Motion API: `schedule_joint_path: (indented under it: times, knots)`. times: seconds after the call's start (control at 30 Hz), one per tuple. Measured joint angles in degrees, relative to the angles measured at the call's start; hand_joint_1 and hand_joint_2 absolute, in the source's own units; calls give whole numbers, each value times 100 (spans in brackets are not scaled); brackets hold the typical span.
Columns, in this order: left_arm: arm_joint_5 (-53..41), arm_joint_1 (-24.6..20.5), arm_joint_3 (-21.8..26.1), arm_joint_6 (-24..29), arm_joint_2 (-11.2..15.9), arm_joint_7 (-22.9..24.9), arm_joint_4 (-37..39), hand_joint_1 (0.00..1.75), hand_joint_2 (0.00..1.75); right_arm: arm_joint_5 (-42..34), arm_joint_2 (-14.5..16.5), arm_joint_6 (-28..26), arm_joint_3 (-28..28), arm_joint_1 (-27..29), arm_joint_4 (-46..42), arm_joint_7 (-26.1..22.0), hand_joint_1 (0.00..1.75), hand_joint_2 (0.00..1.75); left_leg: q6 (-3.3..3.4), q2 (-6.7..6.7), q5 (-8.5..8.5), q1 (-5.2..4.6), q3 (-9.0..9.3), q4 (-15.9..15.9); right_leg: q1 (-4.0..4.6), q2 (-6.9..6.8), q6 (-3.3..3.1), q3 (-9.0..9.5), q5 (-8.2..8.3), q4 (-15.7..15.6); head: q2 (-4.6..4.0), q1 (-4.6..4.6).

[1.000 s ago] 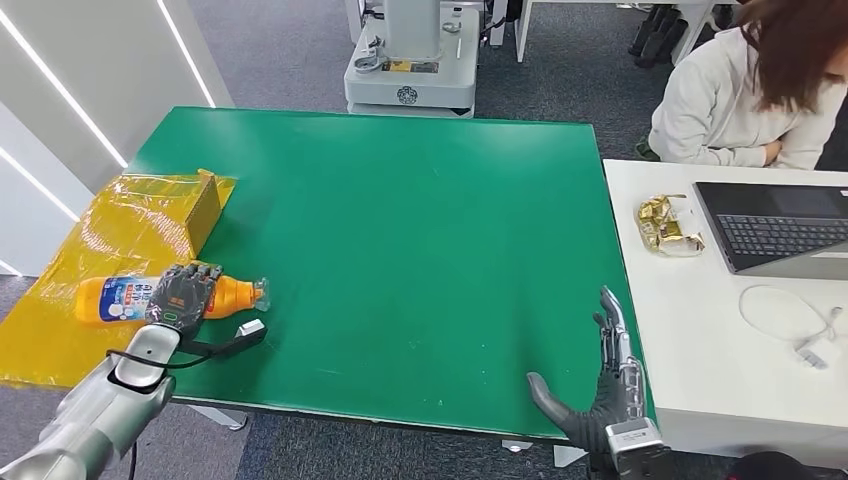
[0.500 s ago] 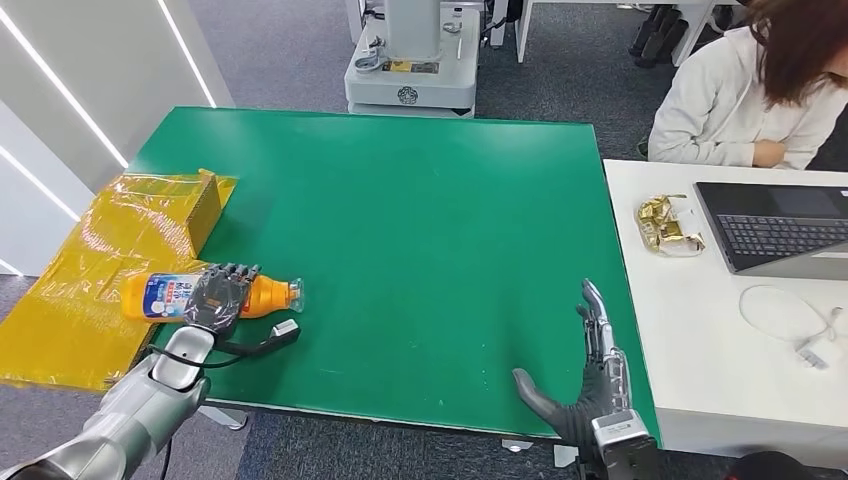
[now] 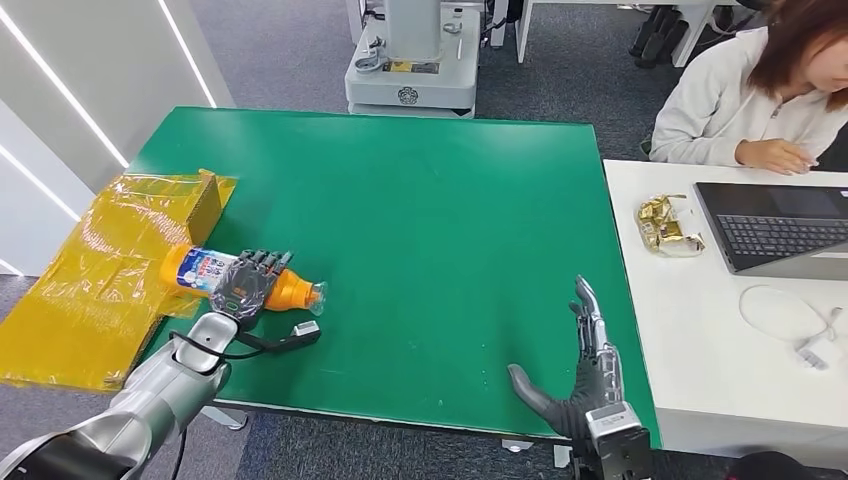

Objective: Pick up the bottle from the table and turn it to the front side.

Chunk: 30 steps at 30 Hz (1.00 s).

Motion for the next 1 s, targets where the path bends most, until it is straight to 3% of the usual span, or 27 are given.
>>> schedule_joint_path:
  times: [0.4,0.6,0.7,0.87,1.0]
  knots:
    - [86,-229,313,-339,-57,364,447,0,175,-279,-142,-33,10,-112,318,-124,0,175,-5,4,3,0,29,-8,0,5,-3,18,1,3,0,-1]
    - [327,-235,537,-233,-80,181,524,0,175,-308,-164,-114,12,-72,436,-129,0,175,-10,4,6,0,32,-12,0,6,-4,18,1,3,0,-1]
    - [778,-201,765,5,-141,-313,543,0,175,-308,-167,-139,14,-11,449,-125,0,175,-10,3,6,0,31,-13,0,4,-4,17,1,3,0,-1]
    - [2155,161,1520,577,-449,-2129,313,0,175,-301,-168,-198,33,64,438,-87,0,175,-10,0,6,-3,25,-13,-2,2,-2,14,-1,0,0,1]
    - [2679,538,2071,639,-769,-3029,-121,0,175,-308,-168,-204,39,84,439,-53,0,175,-8,4,4,-4,18,-11,-4,7,-1,9,0,-6,0,1]
